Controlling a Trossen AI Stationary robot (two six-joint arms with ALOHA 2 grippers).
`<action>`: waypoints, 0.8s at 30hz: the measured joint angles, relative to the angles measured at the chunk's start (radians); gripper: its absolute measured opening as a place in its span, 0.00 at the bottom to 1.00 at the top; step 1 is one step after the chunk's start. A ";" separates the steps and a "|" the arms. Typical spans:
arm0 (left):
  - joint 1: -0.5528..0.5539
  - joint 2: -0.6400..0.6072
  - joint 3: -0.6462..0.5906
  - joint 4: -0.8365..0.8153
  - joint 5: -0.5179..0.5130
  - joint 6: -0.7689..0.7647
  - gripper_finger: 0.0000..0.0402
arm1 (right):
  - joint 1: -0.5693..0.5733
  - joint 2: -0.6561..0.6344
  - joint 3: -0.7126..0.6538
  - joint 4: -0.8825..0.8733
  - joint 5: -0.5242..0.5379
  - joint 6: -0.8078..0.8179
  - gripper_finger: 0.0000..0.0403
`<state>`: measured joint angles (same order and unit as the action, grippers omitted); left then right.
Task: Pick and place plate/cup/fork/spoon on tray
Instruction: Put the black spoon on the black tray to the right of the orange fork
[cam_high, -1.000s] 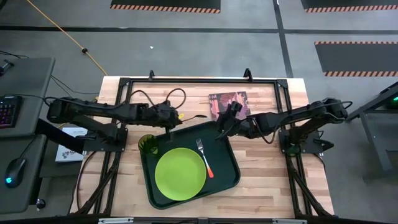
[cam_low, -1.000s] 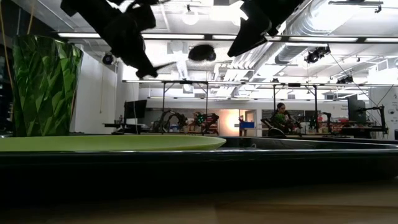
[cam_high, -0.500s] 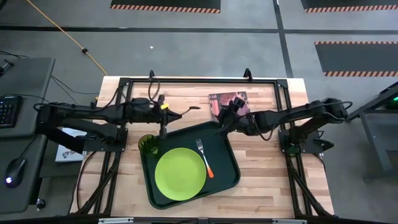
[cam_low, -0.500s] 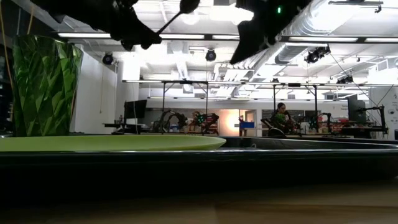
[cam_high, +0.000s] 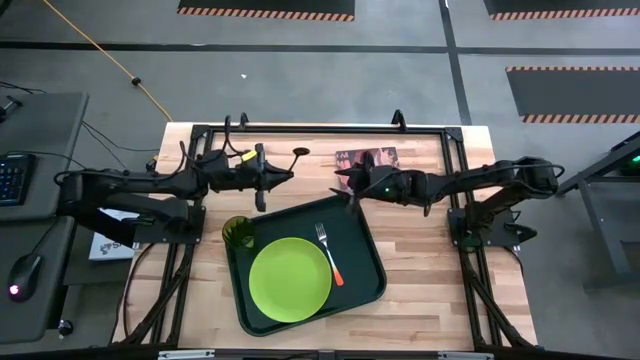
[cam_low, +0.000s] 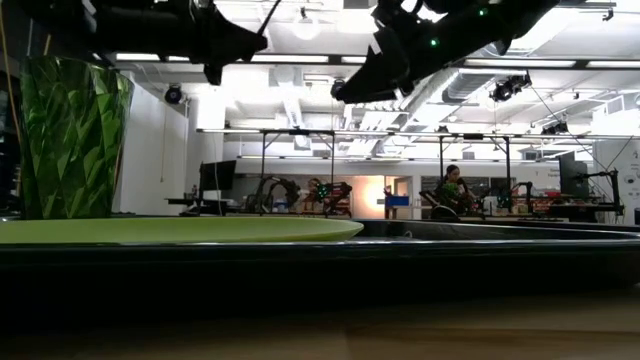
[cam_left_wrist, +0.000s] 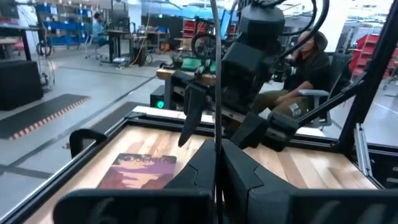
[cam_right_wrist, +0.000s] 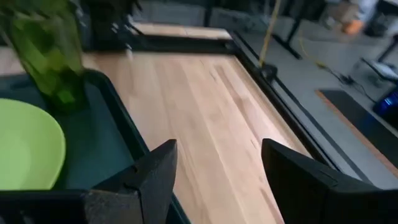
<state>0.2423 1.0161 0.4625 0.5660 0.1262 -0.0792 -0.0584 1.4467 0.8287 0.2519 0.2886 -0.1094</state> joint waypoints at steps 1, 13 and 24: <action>0.003 0.008 0.000 0.004 0.001 -0.008 0.00 | -0.005 0.000 -0.007 0.027 -0.020 -0.010 0.56; 0.009 0.091 0.000 0.100 0.003 -0.051 0.00 | -0.040 0.000 -0.028 0.142 -0.068 -0.049 0.56; 0.009 0.097 0.000 0.143 0.003 -0.032 0.00 | -0.058 0.000 -0.119 0.324 -0.110 -0.091 0.56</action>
<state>0.2512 1.1133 0.4622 0.7090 0.1289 -0.1114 -0.1163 1.4464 0.7099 0.5760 0.1790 -0.2005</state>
